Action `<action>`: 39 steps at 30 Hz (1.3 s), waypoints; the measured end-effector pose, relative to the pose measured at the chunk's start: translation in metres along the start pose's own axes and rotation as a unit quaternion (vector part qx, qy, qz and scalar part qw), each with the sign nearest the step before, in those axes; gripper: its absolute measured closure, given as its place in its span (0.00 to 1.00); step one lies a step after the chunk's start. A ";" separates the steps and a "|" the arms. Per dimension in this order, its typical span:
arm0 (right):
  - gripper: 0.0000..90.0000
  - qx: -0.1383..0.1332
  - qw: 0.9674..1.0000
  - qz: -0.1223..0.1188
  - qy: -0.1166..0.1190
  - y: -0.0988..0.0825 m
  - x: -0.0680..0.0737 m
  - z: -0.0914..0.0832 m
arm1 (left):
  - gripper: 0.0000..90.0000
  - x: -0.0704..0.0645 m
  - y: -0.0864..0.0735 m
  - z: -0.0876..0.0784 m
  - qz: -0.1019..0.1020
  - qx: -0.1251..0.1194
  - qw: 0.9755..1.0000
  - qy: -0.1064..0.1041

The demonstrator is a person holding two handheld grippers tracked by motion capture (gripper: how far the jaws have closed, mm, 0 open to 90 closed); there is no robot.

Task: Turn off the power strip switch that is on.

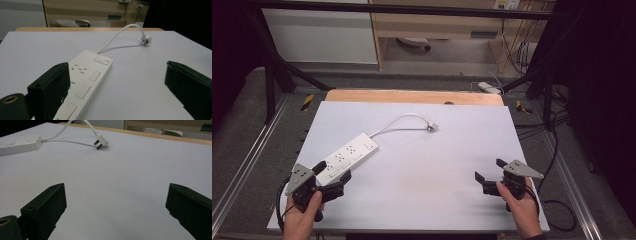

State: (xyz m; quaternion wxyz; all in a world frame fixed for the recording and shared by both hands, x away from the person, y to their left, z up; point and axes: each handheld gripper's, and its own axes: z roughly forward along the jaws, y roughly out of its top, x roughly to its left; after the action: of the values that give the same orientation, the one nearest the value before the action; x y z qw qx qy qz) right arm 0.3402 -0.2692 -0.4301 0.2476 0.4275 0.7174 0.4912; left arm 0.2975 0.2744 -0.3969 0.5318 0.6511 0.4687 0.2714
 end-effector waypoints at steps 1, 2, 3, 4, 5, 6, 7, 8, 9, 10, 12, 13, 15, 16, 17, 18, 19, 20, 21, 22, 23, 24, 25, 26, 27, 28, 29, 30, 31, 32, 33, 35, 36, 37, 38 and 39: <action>0.04 0.000 1.000 0.001 0.000 0.000 0.000 0.000 | 0.06 -0.001 0.000 0.000 0.002 -0.001 1.000 -0.001; 0.04 0.001 1.000 0.000 0.000 0.000 0.000 0.000 | 0.06 -0.001 0.001 -0.001 0.003 -0.001 1.000 -0.003; 0.04 0.001 1.000 0.000 0.000 0.000 0.000 0.000 | 0.06 -0.002 0.001 -0.001 0.002 -0.003 1.000 -0.004; 0.04 0.001 1.000 0.000 0.000 0.000 0.000 0.000 | 0.06 -0.002 0.001 -0.001 0.001 -0.005 1.000 -0.006; 0.04 0.001 1.000 -0.001 0.000 0.000 0.000 0.000 | 0.06 -0.003 0.002 -0.002 0.001 -0.006 1.000 -0.009; 0.04 0.001 1.000 0.000 0.000 0.000 0.000 0.000 | 0.06 -0.003 0.002 -0.002 0.001 -0.008 1.000 -0.009; 0.04 0.001 1.000 0.000 -0.001 0.000 0.000 0.000 | 0.06 -0.003 0.002 -0.002 0.002 -0.008 1.000 -0.010; 0.04 0.001 1.000 0.000 0.000 0.000 0.000 0.000 | 0.06 -0.004 0.002 -0.002 0.001 -0.009 1.000 -0.012; 0.04 0.001 1.000 0.001 -0.001 0.000 0.000 0.000 | 0.06 -0.004 0.003 -0.002 0.001 -0.011 1.000 -0.013; 0.04 0.000 1.000 0.001 -0.001 0.000 0.000 0.000 | 0.06 -0.004 0.003 -0.002 0.002 -0.012 1.000 -0.015; 0.04 0.001 1.000 0.001 -0.001 0.000 0.000 0.000 | 0.06 -0.005 0.004 -0.002 0.002 -0.013 1.000 -0.015; 0.04 0.001 1.000 0.001 -0.001 0.000 0.000 0.000 | 0.06 -0.006 0.004 -0.002 0.003 -0.013 1.000 -0.013; 0.04 0.001 1.000 0.002 -0.002 0.000 0.000 0.000 | 0.06 -0.007 0.005 -0.002 0.002 -0.014 1.000 -0.015; 0.04 0.001 1.000 0.002 -0.002 0.000 0.000 0.000 | 0.06 -0.007 0.006 -0.003 0.003 -0.015 1.000 -0.015; 0.04 0.001 1.000 0.002 -0.002 0.000 0.000 0.000 | 0.06 -0.008 0.006 -0.003 0.002 -0.015 1.000 -0.017; 0.04 0.001 1.000 0.002 -0.002 0.000 0.000 0.000 | 0.05 -0.008 0.007 -0.003 0.004 -0.015 1.000 -0.018; 0.04 0.002 1.000 0.003 -0.002 0.000 0.000 0.000 | 0.05 -0.009 0.007 -0.003 0.004 -0.016 1.000 -0.020; 0.04 0.002 1.000 0.003 -0.002 0.000 0.000 0.000 | 0.05 -0.009 0.008 -0.003 0.004 -0.016 1.000 -0.022; 0.04 0.002 1.000 0.003 -0.003 0.000 0.000 0.000 | 0.05 -0.010 0.009 -0.003 0.004 -0.017 1.000 -0.025; 0.04 0.002 1.000 0.003 -0.003 0.000 0.000 0.000 | 0.05 -0.010 0.010 -0.003 0.003 -0.018 1.000 -0.026; 0.04 0.003 1.000 0.004 -0.003 0.000 0.000 0.000 | 0.05 -0.011 0.011 -0.003 0.004 -0.019 0.999 -0.028; 0.04 0.003 1.000 0.004 -0.003 0.000 0.000 0.000 | 0.05 -0.012 0.011 -0.003 0.003 -0.020 0.999 -0.030; 0.04 0.003 1.000 0.005 -0.003 0.000 0.000 0.000 | 0.05 -0.012 0.012 -0.003 0.004 -0.021 0.999 -0.033; 0.04 0.003 1.000 0.006 -0.003 0.000 0.000 0.000 | 0.05 -0.013 0.013 -0.002 0.005 -0.021 0.999 -0.036; 0.04 0.003 1.000 0.006 -0.003 -0.001 0.000 0.000 | 0.05 -0.013 0.014 -0.001 0.007 -0.019 0.999 -0.038; 0.04 0.003 1.000 0.007 -0.003 -0.001 0.000 0.000 | 0.05 -0.014 0.015 0.000 0.010 -0.016 0.999 -0.038; 0.04 0.004 1.000 0.005 -0.004 -0.001 0.000 0.001 | 0.05 -0.014 0.016 0.000 0.011 -0.016 0.999 -0.040; 0.04 0.004 1.000 0.004 -0.004 -0.001 0.000 0.001 | 0.05 -0.014 0.017 0.001 0.012 -0.015 0.999 -0.042; 0.04 0.004 1.000 0.006 -0.004 -0.001 0.000 0.001 | 0.05 -0.015 0.018 0.001 0.010 -0.016 0.999 -0.043; 0.03 0.004 1.000 0.007 -0.004 -0.001 0.000 0.001 | 0.05 -0.015 0.019 0.001 0.008 -0.017 0.999 -0.044; 0.03 0.004 1.000 0.007 -0.005 -0.001 0.000 0.001 | 0.05 -0.015 0.020 0.001 0.008 -0.017 0.999 -0.046; 0.03 0.004 1.000 0.007 -0.006 -0.001 -0.001 0.001 | 0.05 -0.014 0.022 0.000 0.005 -0.018 0.999 -0.050; 0.03 0.005 1.000 0.006 -0.006 -0.001 -0.001 0.001 | 0.05 -0.014 0.022 0.000 0.002 -0.019 0.999 -0.051; 0.03 0.005 1.000 0.007 -0.006 -0.001 -0.001 0.001 | 0.06 -0.013 0.023 0.000 0.002 -0.020 0.999 -0.050; 0.03 0.004 1.000 0.007 -0.006 -0.001 -0.001 0.001 | 0.06 -0.012 0.024 -0.001 0.001 -0.022 0.998 -0.050; 0.03 0.004 1.000 0.007 -0.007 -0.001 -0.001 0.001 | 0.06 -0.012 0.025 -0.001 -0.002 -0.025 0.998 -0.051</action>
State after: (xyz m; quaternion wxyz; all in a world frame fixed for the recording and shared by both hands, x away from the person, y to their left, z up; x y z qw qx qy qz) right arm 0.3406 -0.2695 -0.4313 0.2473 0.4368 0.7147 0.4871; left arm 0.2997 0.2642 -0.3715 0.5720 0.6496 0.4350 0.2483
